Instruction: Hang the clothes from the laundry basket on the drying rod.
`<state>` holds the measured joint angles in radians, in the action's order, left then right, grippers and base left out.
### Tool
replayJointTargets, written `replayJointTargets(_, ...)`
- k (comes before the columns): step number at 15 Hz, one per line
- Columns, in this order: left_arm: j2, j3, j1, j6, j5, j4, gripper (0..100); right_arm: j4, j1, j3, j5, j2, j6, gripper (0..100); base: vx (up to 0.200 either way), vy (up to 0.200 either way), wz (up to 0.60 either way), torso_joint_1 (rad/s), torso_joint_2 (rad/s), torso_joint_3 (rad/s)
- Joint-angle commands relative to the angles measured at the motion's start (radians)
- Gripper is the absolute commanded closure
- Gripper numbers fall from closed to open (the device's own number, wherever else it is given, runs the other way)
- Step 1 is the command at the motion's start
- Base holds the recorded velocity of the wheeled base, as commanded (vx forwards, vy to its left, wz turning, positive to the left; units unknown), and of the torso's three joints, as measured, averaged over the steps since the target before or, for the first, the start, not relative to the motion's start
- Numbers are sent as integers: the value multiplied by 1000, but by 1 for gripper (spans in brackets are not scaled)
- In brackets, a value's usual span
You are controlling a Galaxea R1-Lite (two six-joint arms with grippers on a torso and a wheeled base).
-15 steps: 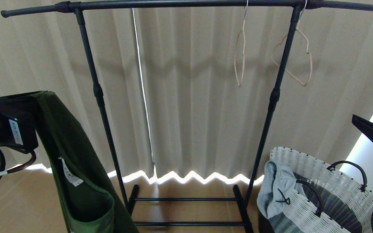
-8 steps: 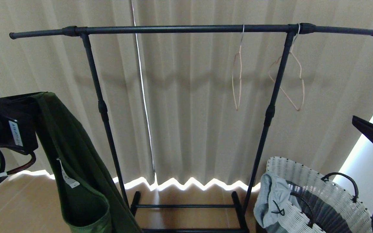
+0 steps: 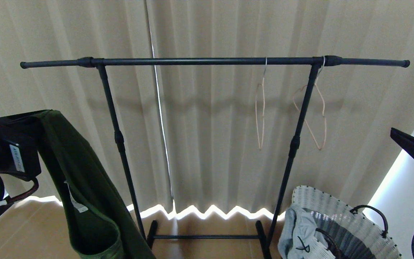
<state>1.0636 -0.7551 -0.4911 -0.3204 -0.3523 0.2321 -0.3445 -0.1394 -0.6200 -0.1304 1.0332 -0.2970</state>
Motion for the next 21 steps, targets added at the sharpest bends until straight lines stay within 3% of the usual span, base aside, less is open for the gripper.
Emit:
replayJointTargets(1,-8,5,0,-2,1,3,100,-1,0,5,2,4,-1,0,0,0,0,217,-505,-281)
replayJointTargets(9,-11,5,0,1,1,32,100,12,0,-15,11,31,-2,0,0,0,0,56,-127,-70)
replayJointTargets(19,-11,34,2,3,0,32,100,15,6,-9,8,97,35,0,200,0,0,5,-2,0)
replayJointTargets(21,-16,53,2,1,0,35,100,16,6,-15,6,125,64,0,0,0,0,0,0,0)
